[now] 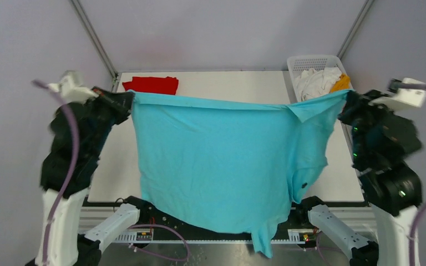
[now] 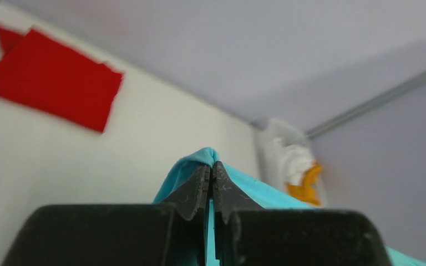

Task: Fold and stack the t-shirts
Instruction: Flatten out the tshirt

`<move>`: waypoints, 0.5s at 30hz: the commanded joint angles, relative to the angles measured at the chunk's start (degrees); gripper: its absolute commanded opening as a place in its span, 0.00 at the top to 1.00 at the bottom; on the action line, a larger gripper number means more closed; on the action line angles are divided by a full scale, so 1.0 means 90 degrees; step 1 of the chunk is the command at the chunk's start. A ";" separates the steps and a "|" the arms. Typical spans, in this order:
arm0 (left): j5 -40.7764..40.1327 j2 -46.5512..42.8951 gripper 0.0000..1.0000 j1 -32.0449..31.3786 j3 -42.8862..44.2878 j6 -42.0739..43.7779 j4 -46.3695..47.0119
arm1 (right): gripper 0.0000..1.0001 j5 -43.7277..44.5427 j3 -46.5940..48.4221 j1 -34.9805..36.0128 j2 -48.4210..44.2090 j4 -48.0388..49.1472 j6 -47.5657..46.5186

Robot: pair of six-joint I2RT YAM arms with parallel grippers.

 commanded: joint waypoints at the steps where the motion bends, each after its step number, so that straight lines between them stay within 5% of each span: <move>1: -0.1808 0.1300 1.00 0.0015 -0.0946 0.0103 0.0308 | 1.00 0.1084 -0.1180 -0.0004 0.0526 0.1110 -0.0044; 8: -0.1804 0.4036 1.00 0.0557 -0.1353 0.0151 0.1382 | 0.98 0.0505 -0.2491 -0.0193 0.2025 0.2123 0.0317; 15: -0.1551 0.6332 1.00 0.0655 0.0016 0.0299 0.1512 | 0.98 -0.0534 -0.2368 -0.0665 0.3724 0.2724 0.0614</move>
